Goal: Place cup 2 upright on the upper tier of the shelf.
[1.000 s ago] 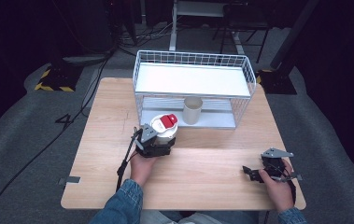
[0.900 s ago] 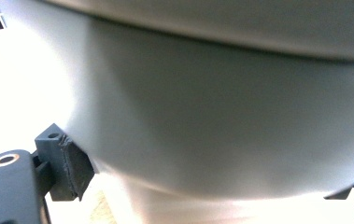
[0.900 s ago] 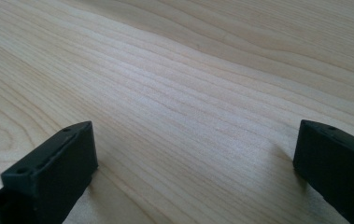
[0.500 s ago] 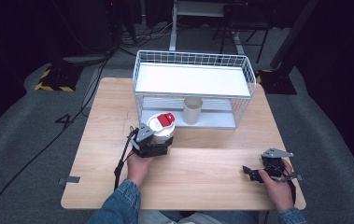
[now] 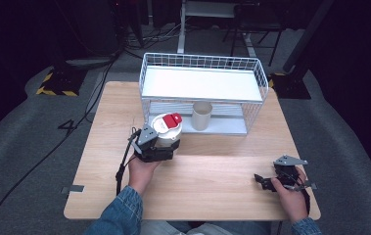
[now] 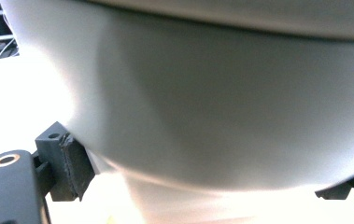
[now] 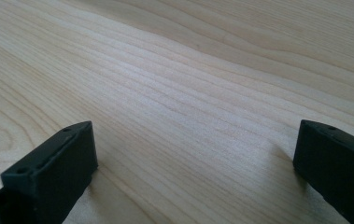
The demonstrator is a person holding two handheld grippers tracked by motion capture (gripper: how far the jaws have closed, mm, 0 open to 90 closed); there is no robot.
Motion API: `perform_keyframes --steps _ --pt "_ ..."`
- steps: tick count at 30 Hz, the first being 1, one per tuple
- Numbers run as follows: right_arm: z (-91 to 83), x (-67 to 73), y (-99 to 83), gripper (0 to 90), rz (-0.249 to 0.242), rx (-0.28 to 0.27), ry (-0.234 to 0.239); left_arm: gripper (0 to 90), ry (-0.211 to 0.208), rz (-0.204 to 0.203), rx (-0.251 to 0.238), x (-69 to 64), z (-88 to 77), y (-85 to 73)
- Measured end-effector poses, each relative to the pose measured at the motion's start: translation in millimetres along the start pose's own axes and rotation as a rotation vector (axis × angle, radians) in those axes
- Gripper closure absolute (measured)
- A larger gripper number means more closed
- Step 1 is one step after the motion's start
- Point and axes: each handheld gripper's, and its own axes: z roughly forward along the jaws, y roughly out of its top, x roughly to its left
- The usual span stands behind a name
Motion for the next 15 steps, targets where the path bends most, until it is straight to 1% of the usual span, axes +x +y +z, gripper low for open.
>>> perform_keyframes --steps 2,6,9,15 --pt "0.0 0.0 0.0 0.0 0.0 0.0 0.0 13.2 -0.001 0.006 0.004 -0.4 -3.6 5.6" --pt "0.1 0.0 0.0 0.0 0.0 0.0 0.0 13.2 -0.005 0.025 -0.014 -2.4 -9.6 17.0" --pt "0.0 0.0 0.0 0.0 0.0 0.0 0.0 13.2 -0.009 0.026 -0.021 -4.6 -13.3 25.2" --pt "0.1 0.2 0.1 0.0 0.003 0.001 -0.001 13.2 -0.023 0.047 -0.022 -9.4 -19.7 41.2"
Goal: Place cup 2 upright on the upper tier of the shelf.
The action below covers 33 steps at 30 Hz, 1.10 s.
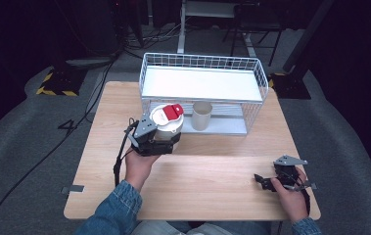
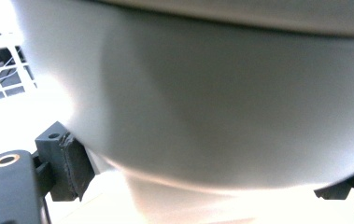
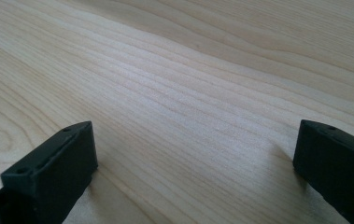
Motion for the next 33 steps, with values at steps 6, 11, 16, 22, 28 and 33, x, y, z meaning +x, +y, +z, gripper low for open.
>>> perform_keyframes --steps 6,11,16,22,28,33 --pt "0.4 0.9 0.4 0.0 0.006 0.0 -0.004 13.3 -0.011 0.012 -0.011 -1.4 -5.8 20.6" --pt "0.4 0.9 0.4 0.0 0.006 0.0 -0.005 13.3 -0.026 0.016 -0.01 -1.8 -9.7 35.1" --pt "0.4 0.9 0.4 0.0 0.005 0.0 -0.004 13.3 -0.036 0.023 -0.011 -2.2 -11.9 51.2" --pt "0.4 1.0 0.5 0.0 0.007 0.0 -0.005 13.3 -0.051 0.025 -0.018 -1.8 -11.4 67.5" --pt "0.4 1.0 0.5 0.0 0.006 0.001 -0.006 13.3 -0.049 0.035 -0.031 0.8 -9.8 87.9" --pt "0.5 1.0 0.4 0.0 0.006 0.0 -0.006 13.3 -0.038 0.054 -0.041 1.6 -7.4 104.7"
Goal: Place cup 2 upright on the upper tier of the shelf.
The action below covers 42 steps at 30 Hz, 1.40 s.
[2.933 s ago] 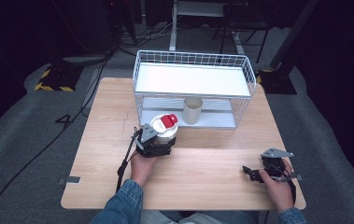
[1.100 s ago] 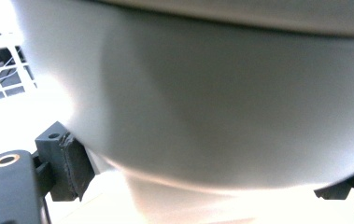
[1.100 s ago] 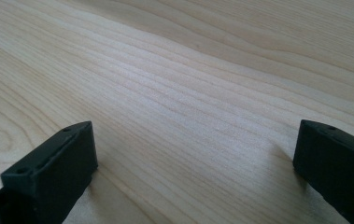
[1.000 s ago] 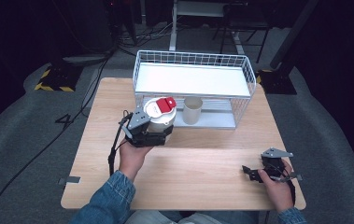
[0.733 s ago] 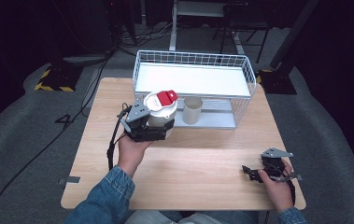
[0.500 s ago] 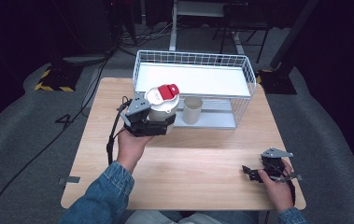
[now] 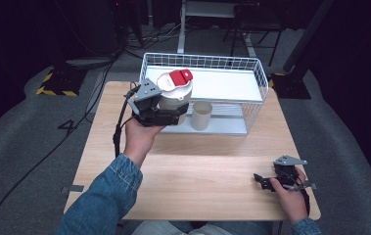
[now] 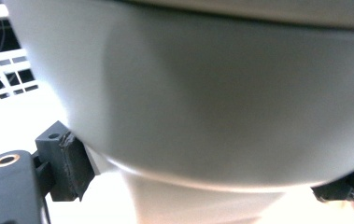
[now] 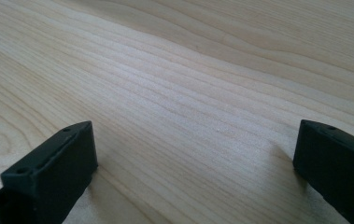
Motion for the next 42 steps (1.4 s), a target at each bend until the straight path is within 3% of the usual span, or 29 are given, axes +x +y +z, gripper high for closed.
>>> perform_keyframes --steps 11,25,30,33,38,42 --pt "-0.2 0.7 -0.1 0.0 0.004 0.001 -0.006 13.3 0.014 -0.011 -0.039 11.6 13.5 31.3" --pt "-0.2 0.7 -0.1 0.0 0.003 0.001 -0.006 13.3 0.031 -0.016 -0.091 23.1 40.9 53.9" --pt "-0.2 0.7 -0.1 0.0 0.004 0.001 -0.006 13.2 0.05 -0.007 -0.087 25.8 54.4 60.0" --pt "-0.1 0.7 -0.1 0.0 0.004 0.0 -0.006 13.3 0.037 -0.02 -0.087 31.3 61.7 62.6" --pt "-0.1 0.7 -0.1 0.0 0.004 0.0 -0.004 13.3 0.062 -0.054 -0.097 39.1 75.4 63.1" --pt "-0.1 0.8 -0.1 0.0 0.006 -0.001 -0.004 13.3 0.124 -0.02 -0.082 40.2 85.9 61.5"
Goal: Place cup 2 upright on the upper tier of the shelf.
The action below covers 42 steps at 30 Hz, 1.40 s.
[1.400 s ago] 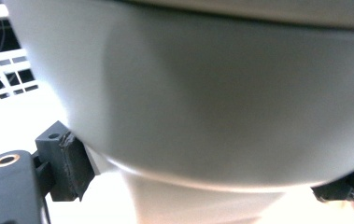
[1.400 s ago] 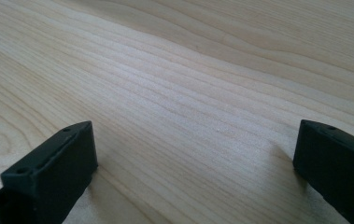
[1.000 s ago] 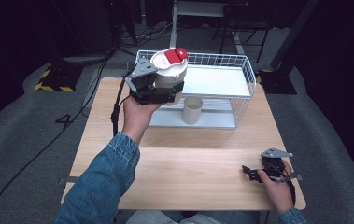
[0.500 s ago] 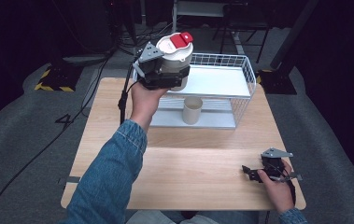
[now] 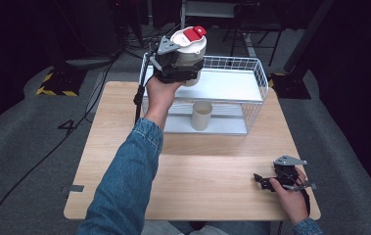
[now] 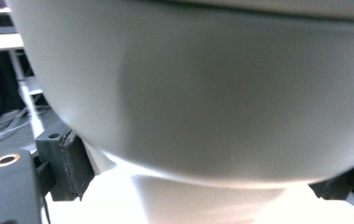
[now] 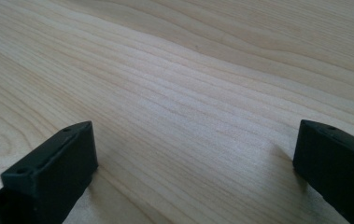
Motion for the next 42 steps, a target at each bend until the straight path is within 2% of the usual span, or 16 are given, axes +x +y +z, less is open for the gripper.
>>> perform_keyframes --steps 2,5,11,14,22,26,30,37,42 --pt "0.0 0.0 0.0 0.0 -0.001 0.0 0.0 13.3 0.009 0.0 -0.005 0.8 5.3 -1.6" --pt "0.0 0.0 0.0 0.0 0.0 0.0 0.0 13.3 -0.003 -0.041 -0.015 3.0 13.3 -4.4" --pt "0.1 -0.2 0.0 0.0 -0.003 -0.001 -0.001 13.3 0.019 -0.054 -0.006 4.6 27.2 -10.0" --pt "0.1 -0.2 0.0 0.0 -0.002 -0.002 -0.001 13.3 0.026 -0.052 -0.002 4.6 32.3 -12.1" --pt "0.0 -0.2 0.0 0.0 -0.002 -0.001 -0.001 13.2 0.012 -0.062 0.022 0.4 43.6 -17.8" --pt "0.1 -0.2 0.0 0.0 -0.002 -0.001 -0.001 13.3 0.002 -0.053 0.041 -3.1 47.7 -19.7" --pt "0.1 -0.1 0.0 0.0 -0.002 -0.001 -0.001 13.2 -0.008 -0.065 0.05 -4.6 51.0 -21.3" --pt "0.1 -0.1 0.0 0.0 -0.002 -0.001 -0.001 13.2 -0.004 -0.071 0.064 -7.2 55.0 -22.3" --pt "0.0 -0.1 0.0 0.0 -0.001 -0.001 0.0 13.1 0.001 -0.049 0.089 -8.6 58.1 -25.2"
